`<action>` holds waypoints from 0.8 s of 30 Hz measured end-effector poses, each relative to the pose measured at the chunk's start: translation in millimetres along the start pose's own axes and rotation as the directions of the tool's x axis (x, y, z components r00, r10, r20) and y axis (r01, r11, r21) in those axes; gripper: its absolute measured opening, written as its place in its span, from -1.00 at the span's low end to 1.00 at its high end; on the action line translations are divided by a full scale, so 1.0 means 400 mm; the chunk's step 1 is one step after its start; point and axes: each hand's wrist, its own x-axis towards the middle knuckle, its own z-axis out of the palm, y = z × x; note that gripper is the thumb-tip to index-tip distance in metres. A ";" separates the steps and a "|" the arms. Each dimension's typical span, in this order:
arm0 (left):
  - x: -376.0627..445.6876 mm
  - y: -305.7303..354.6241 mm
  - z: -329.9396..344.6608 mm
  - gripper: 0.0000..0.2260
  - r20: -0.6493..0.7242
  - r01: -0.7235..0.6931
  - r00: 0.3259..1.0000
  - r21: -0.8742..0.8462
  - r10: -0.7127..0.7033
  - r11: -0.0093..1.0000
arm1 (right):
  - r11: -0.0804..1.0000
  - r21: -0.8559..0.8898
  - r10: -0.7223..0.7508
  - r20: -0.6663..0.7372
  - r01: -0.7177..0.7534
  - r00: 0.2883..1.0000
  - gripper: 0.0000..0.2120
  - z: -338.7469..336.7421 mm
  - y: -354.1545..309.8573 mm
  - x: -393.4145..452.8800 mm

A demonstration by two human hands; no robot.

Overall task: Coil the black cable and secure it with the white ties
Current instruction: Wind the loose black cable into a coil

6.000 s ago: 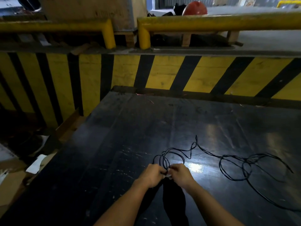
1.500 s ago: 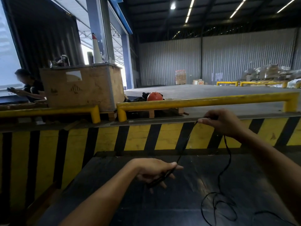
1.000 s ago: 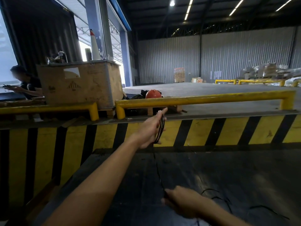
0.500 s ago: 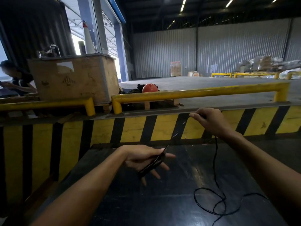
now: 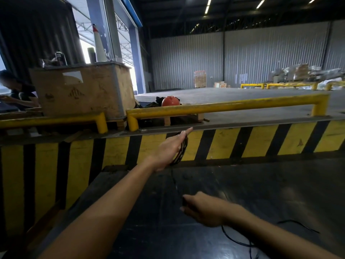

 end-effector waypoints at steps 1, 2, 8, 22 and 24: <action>0.000 -0.026 -0.011 -0.60 -0.026 0.006 1.000 0.213 -0.001 0.977 | 1.000 0.008 0.005 0.025 -0.005 1.000 -0.84 -0.027 0.005 -0.005; -0.002 -0.052 -0.024 -0.59 -0.018 0.033 0.999 0.361 -0.028 0.932 | 1.000 0.012 0.017 0.026 -0.018 1.000 -0.84 -0.060 0.017 -0.008; -0.061 -0.137 -0.044 -0.61 0.260 0.289 0.866 0.437 -0.427 0.852 | 0.997 0.009 0.076 -0.271 -0.076 0.960 -0.86 -0.301 0.088 -0.041; -0.011 0.072 -0.004 -0.65 0.090 0.009 0.995 -0.510 0.043 0.860 | 0.992 0.116 -0.062 0.024 0.059 0.998 -0.79 0.008 -0.022 0.011; -0.011 0.029 -0.024 -0.62 -0.005 0.001 1.000 -0.185 -0.002 0.983 | 0.997 0.044 -0.061 0.036 0.059 0.998 -0.81 -0.025 -0.014 0.002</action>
